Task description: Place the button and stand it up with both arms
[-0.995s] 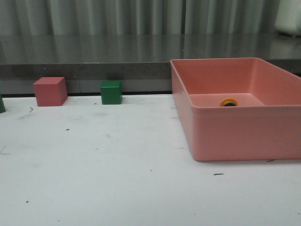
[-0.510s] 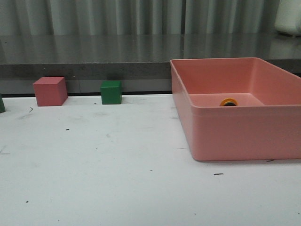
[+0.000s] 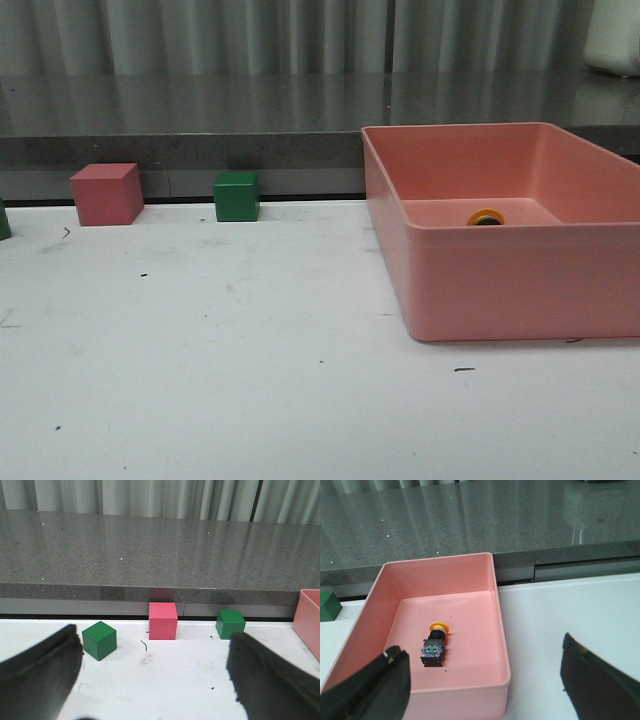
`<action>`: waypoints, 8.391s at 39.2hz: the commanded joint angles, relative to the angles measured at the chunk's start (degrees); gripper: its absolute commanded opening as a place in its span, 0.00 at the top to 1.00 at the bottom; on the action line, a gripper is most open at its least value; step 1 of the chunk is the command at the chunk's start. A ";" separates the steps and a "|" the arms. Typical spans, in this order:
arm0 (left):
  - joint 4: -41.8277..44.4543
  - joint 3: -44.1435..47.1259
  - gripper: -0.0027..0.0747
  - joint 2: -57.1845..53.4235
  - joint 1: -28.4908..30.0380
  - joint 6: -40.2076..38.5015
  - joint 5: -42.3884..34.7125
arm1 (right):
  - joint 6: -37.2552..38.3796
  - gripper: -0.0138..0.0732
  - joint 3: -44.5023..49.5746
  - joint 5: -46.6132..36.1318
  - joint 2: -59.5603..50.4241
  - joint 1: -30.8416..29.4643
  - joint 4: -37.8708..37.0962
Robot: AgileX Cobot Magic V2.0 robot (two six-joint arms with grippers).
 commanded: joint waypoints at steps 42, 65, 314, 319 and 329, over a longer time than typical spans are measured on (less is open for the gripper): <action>-0.18 -2.18 0.10 0.67 0.15 0.03 -5.34 | 7.80 0.10 -54.95 17.29 77.83 11.90 0.38; -0.18 -2.18 0.10 0.67 0.15 0.03 -5.34 | 7.86 0.33 -60.43 19.74 89.91 11.78 0.38; -10.54 -67.90 0.11 95.02 -15.05 -7.47 57.28 | -2.17 0.92 9.41 -4.45 -20.08 6.06 -4.76; -10.50 -67.90 0.26 95.68 -15.05 -7.47 57.53 | -2.17 0.92 9.41 -4.45 -20.08 6.06 -4.76; -10.39 -68.97 0.62 95.68 -15.05 -7.47 57.87 | -2.17 0.92 9.41 -4.45 -20.08 6.06 -4.76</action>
